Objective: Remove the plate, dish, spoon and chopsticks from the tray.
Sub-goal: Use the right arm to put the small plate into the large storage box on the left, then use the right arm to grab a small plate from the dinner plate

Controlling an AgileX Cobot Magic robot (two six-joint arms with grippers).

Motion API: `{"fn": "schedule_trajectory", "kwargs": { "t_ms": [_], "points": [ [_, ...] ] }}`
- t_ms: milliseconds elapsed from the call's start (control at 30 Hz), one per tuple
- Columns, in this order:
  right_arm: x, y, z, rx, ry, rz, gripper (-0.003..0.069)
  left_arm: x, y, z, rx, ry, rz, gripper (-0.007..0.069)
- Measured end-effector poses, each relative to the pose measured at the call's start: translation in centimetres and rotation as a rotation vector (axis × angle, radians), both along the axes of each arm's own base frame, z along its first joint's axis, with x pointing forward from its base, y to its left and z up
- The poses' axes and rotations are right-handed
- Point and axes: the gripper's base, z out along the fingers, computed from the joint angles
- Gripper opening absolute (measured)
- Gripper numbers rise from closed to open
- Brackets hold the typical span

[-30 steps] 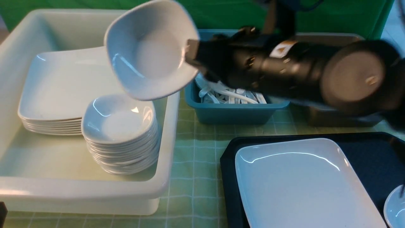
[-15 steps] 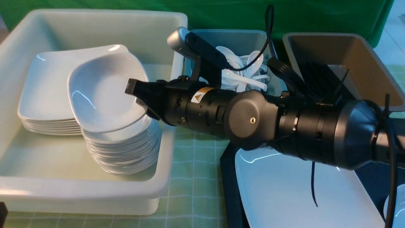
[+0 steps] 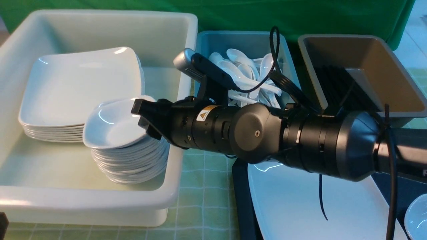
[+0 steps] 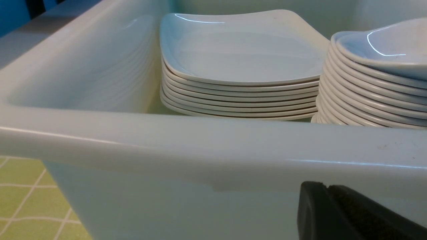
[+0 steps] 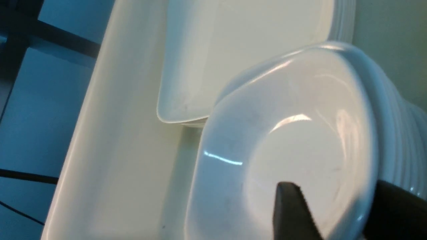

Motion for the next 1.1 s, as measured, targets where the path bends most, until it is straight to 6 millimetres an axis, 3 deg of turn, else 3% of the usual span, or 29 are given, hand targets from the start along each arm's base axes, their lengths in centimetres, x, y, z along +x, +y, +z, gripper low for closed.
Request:
{"fn": "schedule_trajectory", "kwargs": {
  "t_ms": [67, 200, 333, 367, 433, 633, 700, 767, 800, 833, 867, 900, 967, 1100],
  "points": [
    [-0.2, 0.1, 0.4, 0.003, -0.003, 0.011, 0.044, 0.0, 0.0, 0.0, 0.0, 0.0, 0.0, 0.0029],
    [-0.6, -0.3, 1.7, -0.008, -0.046, 0.044, 0.0513, 0.0, 0.0, 0.0, 0.0, 0.0, 0.0, 0.0034],
    [-1.3, -1.2, 4.3, -0.031, -0.142, 0.102, 0.0526, 0.0, 0.0, 0.0, 0.0, 0.0, 0.0, 0.0036],
    [-1.7, -2.3, 6.3, -0.041, -0.183, 0.133, 0.0528, 0.0, 0.0, 0.0, 0.0, 0.0, 0.0, 0.0041],
    [-1.8, -3.4, 7.6, -0.047, -0.2, 0.149, 0.0529, 0.0, 0.0, 0.0, 0.0, 0.0, 0.0, 0.0041],
    [-2.1, -6.5, 9.6, -0.153, -0.209, 0.227, 0.0525, 0.0, 0.0, 0.0, -0.002, 0.0, 0.0, 0.0043],
    [-2.2, -7.9, 9.8, -0.235, -0.197, 0.266, 0.0481, 0.0, 0.0, 0.0, -0.002, 0.0, 0.0, 0.0044],
    [-2.3, -9.8, 10.1, -0.329, -0.18, 0.298, 0.0388, 0.0, 0.0, 0.0, -0.002, 0.0, 0.0, 0.0047],
    [-2.4, -11.1, 10.3, -0.394, -0.164, 0.313, 0.0299, 0.0, 0.0, 0.0, -0.001, 0.0, 0.0, 0.005],
    [-2.4, -11.8, 10.2, -0.431, -0.143, 0.322, 0.0267, 0.0, 0.0, 0.0, -0.001, 0.0, 0.0, 0.0051],
    [-2.5, -14.5, 10.3, -0.587, -0.114, 0.345, 0.0136, 0.0, 0.0, 0.0, -0.001, 0.0, 0.0, 0.0054],
    [-2.5, -15.2, 10.3, -0.63, -0.104, 0.351, 0.0111, 0.0, 0.0, 0.0, -0.001, 0.0, 0.0, 0.0054],
    [-2.5, -19.0, 10.1, -0.873, -0.043, 0.371, 0.0038, 0.0, 0.0, 0.0, -0.001, 0.0, 0.0, 0.0057],
    [-0.9, -26.4, 8.4, -1.164, 0.094, 0.314, 0.0001, 0.0, 0.0, 0.0, -0.001, 0.0, 0.0, 0.0063]
  ]
}}
